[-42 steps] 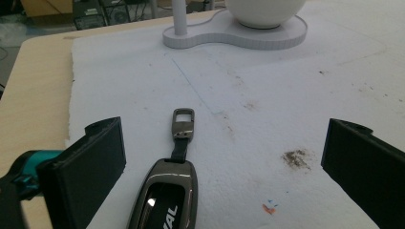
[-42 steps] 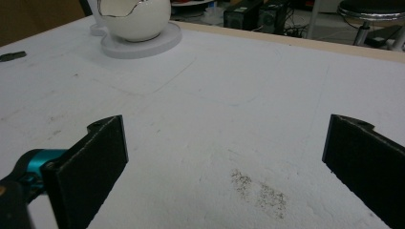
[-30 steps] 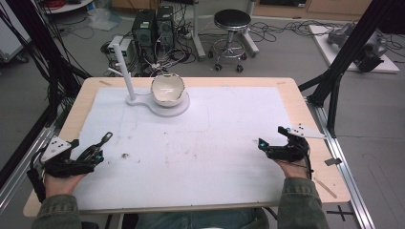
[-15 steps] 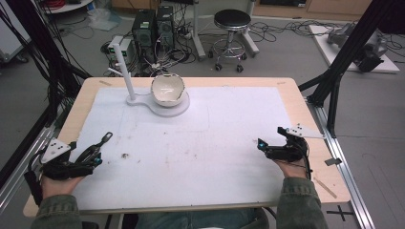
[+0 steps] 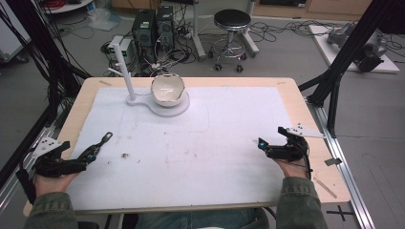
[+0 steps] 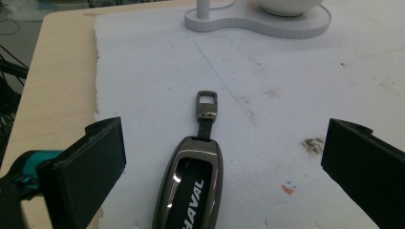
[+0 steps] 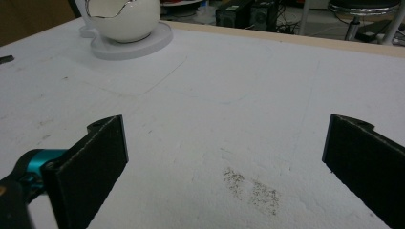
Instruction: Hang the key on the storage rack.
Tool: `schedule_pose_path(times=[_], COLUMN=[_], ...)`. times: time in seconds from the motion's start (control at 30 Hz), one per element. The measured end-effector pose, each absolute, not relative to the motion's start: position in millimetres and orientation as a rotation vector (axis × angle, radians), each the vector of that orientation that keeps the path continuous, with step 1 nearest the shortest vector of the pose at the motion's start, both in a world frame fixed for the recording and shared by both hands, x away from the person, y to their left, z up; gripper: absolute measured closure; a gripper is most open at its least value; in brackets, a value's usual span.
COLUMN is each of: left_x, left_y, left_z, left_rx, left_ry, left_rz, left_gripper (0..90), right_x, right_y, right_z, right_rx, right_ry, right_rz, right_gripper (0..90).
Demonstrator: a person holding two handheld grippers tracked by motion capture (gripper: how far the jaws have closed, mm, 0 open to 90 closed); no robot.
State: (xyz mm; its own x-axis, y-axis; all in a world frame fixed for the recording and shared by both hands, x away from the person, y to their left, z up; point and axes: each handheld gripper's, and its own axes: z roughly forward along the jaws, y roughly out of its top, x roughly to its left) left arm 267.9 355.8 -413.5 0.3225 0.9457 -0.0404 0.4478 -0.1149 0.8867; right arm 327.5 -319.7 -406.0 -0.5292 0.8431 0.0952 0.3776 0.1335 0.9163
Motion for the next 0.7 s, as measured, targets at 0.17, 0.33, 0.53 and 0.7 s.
schedule_pose_path(times=[0.17, 0.33, 0.53, 0.7], left_x=[275.8, 289.9, 299.7, 304.9], left_y=[354.3, 341.9, 334.5, 333.1], left_z=[-409.4, -396.9, -389.6, -388.7], left_rx=[1.749, 1.837, 1.899, 1.916], left_ry=[1.261, 1.216, 1.197, 1.203], left_rz=[0.705, 0.691, 0.677, 0.660], left_gripper=[1.7, 1.7, 1.7, 1.7], right_x=[327.8, 327.7, 327.9, 328.0], right_y=[-319.8, -319.5, -320.3, -320.5], right_z=[-406.2, -406.2, -406.1, -406.1], right_rx=[1.173, 1.177, 1.177, 1.178], right_ry=[1.967, 1.969, 1.966, 1.968], right_rz=[1.381, 1.380, 1.387, 1.389], right_gripper=[0.4, 0.4, 0.4, 0.4])
